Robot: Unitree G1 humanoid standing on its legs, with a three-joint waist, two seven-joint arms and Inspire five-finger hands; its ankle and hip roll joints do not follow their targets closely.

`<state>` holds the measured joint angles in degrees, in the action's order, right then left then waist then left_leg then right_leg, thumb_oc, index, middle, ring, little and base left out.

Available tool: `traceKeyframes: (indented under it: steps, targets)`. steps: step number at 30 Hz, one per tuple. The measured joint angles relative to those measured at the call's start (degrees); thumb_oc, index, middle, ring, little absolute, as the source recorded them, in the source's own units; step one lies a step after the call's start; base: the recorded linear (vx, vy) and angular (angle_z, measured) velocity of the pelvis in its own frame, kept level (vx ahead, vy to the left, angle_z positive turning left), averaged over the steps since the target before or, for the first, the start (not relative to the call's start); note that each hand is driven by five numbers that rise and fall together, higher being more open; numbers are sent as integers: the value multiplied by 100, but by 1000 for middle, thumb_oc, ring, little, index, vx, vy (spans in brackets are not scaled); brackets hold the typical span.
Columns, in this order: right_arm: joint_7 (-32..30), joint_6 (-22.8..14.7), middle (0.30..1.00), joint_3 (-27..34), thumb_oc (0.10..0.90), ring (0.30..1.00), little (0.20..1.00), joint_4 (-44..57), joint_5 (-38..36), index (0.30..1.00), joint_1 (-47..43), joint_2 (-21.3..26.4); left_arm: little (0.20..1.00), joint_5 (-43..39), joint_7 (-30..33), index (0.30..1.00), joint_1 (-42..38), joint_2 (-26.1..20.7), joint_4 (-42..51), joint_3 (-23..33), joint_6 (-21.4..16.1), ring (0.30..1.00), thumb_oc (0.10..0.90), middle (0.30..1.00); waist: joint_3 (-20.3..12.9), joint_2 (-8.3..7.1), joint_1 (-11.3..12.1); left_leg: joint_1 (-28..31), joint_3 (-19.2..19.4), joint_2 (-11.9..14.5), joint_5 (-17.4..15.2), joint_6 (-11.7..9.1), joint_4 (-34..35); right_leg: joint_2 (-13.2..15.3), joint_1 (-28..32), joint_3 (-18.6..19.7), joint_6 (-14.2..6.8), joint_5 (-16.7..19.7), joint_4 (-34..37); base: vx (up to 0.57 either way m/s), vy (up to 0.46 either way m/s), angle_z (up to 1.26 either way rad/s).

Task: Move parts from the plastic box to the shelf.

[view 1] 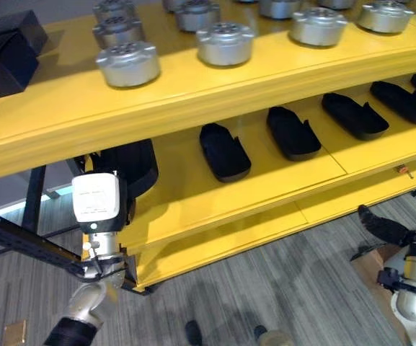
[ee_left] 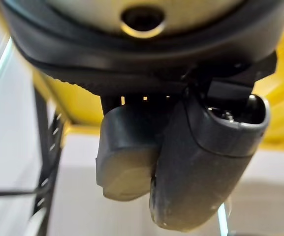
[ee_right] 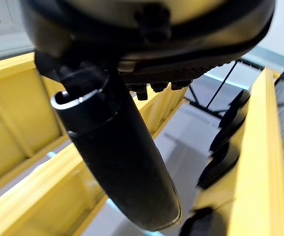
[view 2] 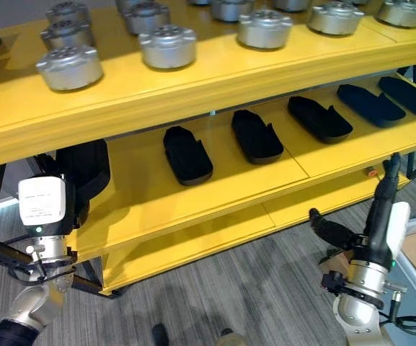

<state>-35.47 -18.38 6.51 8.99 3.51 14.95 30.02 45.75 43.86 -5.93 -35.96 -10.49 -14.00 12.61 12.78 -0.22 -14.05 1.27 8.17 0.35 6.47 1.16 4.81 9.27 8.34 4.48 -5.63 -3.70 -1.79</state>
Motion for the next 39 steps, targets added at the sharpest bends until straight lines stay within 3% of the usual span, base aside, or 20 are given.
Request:
traceKeyframes:
  steps: [1,2,6,9,10,14,19,28,33,39]
  targets:
    - [31,15,1000,-178,900,1000,1000,-21,71,1000,-13,-2,300,-55,-93,300,1,-1,-80,-57,16,300,400,300,2,5,12,54,-1,-85,-56,112,-10,89,-108,-54,-95,-49,-140,89,110,17]
    - [94,102,1000,-366,900,1000,1000,-34,99,1000,-24,-9,300,-73,-123,300,-65,-118,-189,-141,131,300,400,300,0,-13,31,55,-41,-110,-108,181,-10,-34,-193,23,-106,-65,262,76,94,21]
    - [97,120,1000,-347,900,1000,1000,-34,104,1000,-174,9,300,-282,-165,300,-124,-193,-322,-186,292,300,400,300,-7,-40,51,99,-20,-196,-190,214,-9,-76,-540,65,-168,218,462,22,39,8]
    - [98,131,1000,-339,900,1000,1000,-50,100,1000,-160,7,300,-295,-170,300,-119,-235,-355,-187,427,300,400,300,-44,-268,73,208,44,-373,-291,222,14,-5,-640,160,-156,668,604,16,39,-4]
    - [98,130,1000,-326,900,1000,1000,-72,99,1000,-174,6,300,-345,-167,300,-118,-211,-376,-210,467,300,400,300,-51,-276,55,228,54,-379,-343,182,17,-7,-634,194,-177,823,625,6,15,-20]
    - [109,235,1000,-319,900,1000,1000,-294,88,1000,-189,11,300,-505,-159,300,-123,-112,-442,-282,486,300,400,300,-54,-208,-21,309,131,-164,-371,79,16,-241,-589,241,-108,907,674,11,15,-16]
    - [201,266,1000,-324,900,1000,1000,-297,88,1000,-222,47,300,-503,-154,300,-436,44,-1029,-761,459,300,400,300,-54,-201,-184,367,258,-31,-391,30,17,-367,-590,293,-77,928,676,1,-4,-13]
    - [424,265,1000,-351,900,1000,1000,-298,86,1000,-195,219,300,-468,-221,300,-984,211,-1672,-1274,511,300,400,300,-98,-104,-435,369,360,-21,-391,-7,19,-384,-637,423,-11,941,680,-11,-10,-7]
    - [448,265,1000,-373,900,1000,1000,-298,86,1000,-195,242,300,-448,-186,300,-1141,619,-1967,-1311,582,300,400,300,-139,-34,-470,360,411,-12,-393,-4,19,-396,-673,449,12,961,678,-3,-8,-5]
    - [526,267,1000,-375,900,1000,1000,-298,86,1000,-196,242,300,-452,-161,300,-1145,789,-2144,-1296,553,300,400,300,-173,19,-449,377,408,36,-386,-37,20,-445,-651,446,33,976,679,1,-11,0]
